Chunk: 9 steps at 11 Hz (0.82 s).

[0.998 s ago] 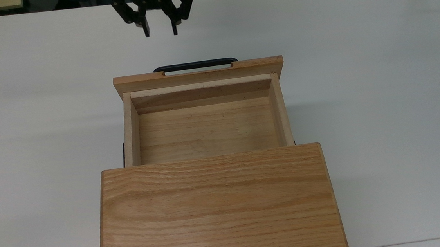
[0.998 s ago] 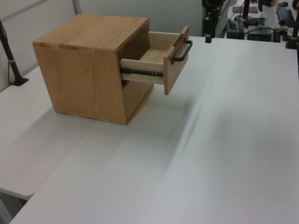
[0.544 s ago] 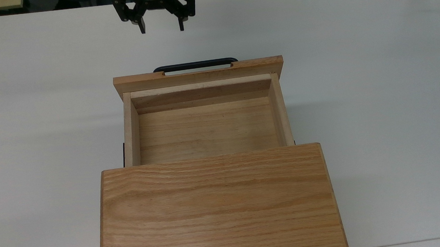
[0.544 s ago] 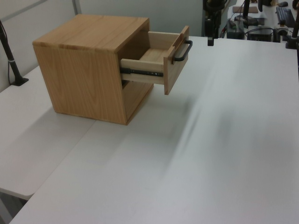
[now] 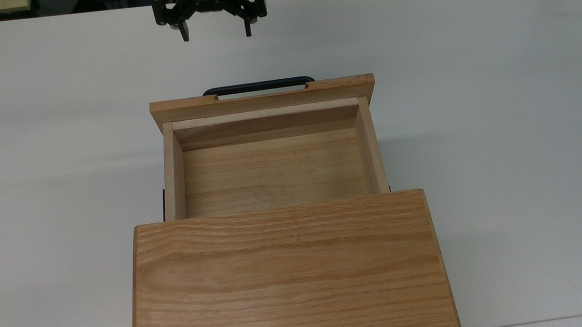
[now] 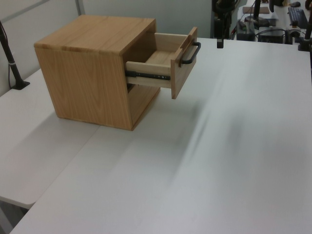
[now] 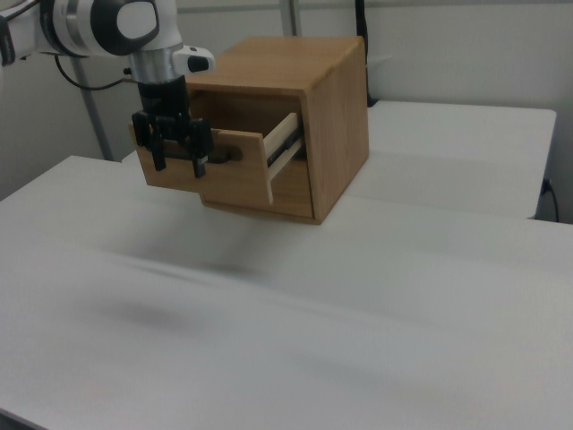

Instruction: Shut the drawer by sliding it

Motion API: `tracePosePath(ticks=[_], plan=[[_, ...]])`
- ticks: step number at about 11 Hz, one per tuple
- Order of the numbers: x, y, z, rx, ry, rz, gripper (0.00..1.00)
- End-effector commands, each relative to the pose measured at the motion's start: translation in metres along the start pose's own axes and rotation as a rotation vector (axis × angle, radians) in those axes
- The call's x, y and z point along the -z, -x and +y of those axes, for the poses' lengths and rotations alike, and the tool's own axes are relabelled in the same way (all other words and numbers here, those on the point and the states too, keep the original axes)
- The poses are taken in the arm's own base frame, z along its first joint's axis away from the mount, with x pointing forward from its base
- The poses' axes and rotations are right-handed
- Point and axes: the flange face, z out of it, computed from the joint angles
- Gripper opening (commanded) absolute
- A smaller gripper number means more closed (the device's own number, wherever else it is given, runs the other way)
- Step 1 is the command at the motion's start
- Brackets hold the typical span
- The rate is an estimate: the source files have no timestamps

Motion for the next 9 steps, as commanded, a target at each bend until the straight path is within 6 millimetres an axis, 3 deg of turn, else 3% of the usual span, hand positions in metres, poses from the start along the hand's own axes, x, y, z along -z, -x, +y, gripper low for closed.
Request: tracePosePath(ticks=[1,3,6,9], plan=[[-0.002,0.002,-0.008,0.005,0.022,-0.011,0.49],[-0.005,0.0,-0.01,0.003,0.009,-0.013,0.02],[-0.012,-0.015,-0.019,0.014,0.015,0.006,0.0],[-0.027,-0.049,-0.04,0.036,0.01,0.133,0.0]])
